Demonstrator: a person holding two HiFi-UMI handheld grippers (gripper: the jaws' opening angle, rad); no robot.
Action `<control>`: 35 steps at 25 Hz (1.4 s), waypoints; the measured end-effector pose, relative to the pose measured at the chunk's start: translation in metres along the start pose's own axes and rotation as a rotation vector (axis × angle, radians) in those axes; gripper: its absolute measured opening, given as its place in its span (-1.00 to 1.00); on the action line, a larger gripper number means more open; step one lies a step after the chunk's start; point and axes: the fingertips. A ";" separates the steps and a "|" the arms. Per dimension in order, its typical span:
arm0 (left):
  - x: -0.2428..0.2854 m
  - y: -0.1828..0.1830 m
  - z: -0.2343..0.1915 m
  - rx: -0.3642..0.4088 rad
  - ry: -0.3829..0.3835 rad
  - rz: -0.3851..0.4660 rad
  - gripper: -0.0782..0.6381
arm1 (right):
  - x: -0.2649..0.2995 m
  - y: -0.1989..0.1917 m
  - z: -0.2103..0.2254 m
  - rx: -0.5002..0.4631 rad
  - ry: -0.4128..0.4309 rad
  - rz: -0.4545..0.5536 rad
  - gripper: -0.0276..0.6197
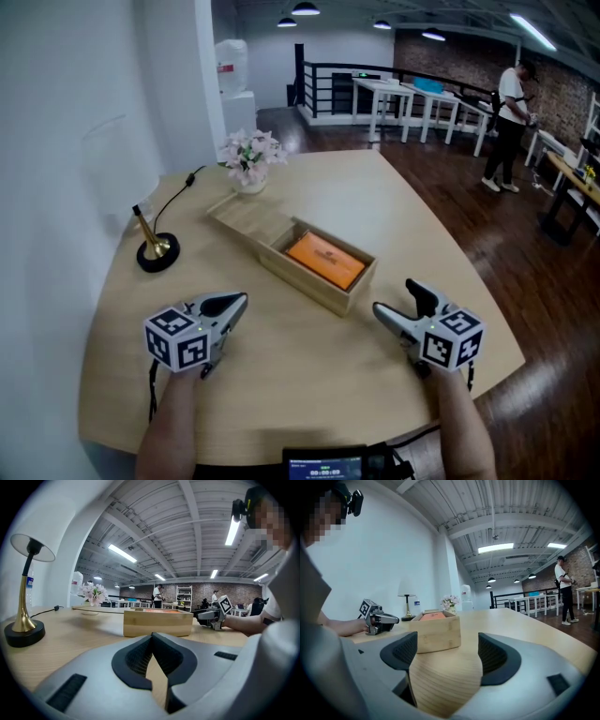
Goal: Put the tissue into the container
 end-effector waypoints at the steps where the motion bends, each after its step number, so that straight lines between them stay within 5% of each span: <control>1: 0.001 -0.001 -0.003 -0.006 0.016 -0.007 -0.76 | 0.001 0.000 -0.001 -0.004 0.011 -0.005 0.38; 4: 0.004 0.001 -0.013 -0.024 0.090 0.001 -0.76 | -0.001 0.019 0.021 0.014 -0.007 0.071 0.32; 6: 0.010 0.006 -0.019 -0.051 0.134 0.023 -0.76 | -0.004 0.045 0.053 0.074 -0.083 0.149 -0.29; 8: 0.022 0.014 -0.023 -0.099 0.166 0.047 -0.76 | 0.007 0.058 0.076 0.076 -0.156 0.147 -0.40; 11: 0.052 0.030 -0.021 -0.139 0.194 0.080 -0.76 | 0.040 0.061 0.074 -0.066 -0.191 0.070 -0.42; 14: 0.083 0.029 -0.011 -0.129 0.204 0.025 -0.77 | 0.066 0.054 0.070 -0.136 -0.178 0.001 -0.42; 23: 0.122 0.031 0.000 -0.086 0.259 -0.031 -0.77 | 0.071 0.036 0.065 -0.006 -0.032 -0.039 -0.58; 31: 0.184 0.050 0.056 -0.065 0.211 -0.049 -0.77 | 0.041 0.034 0.093 -0.038 -0.123 -0.037 -0.60; 35: 0.197 0.055 0.070 -0.080 0.270 -0.044 -0.77 | 0.036 0.036 0.106 -0.008 -0.172 -0.015 -0.91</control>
Point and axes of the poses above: the fingertips, and each gripper's own axes: x forward along the fingers, z to its right, y out of its top, and after that the axes turned 10 degrees about x, right-handed
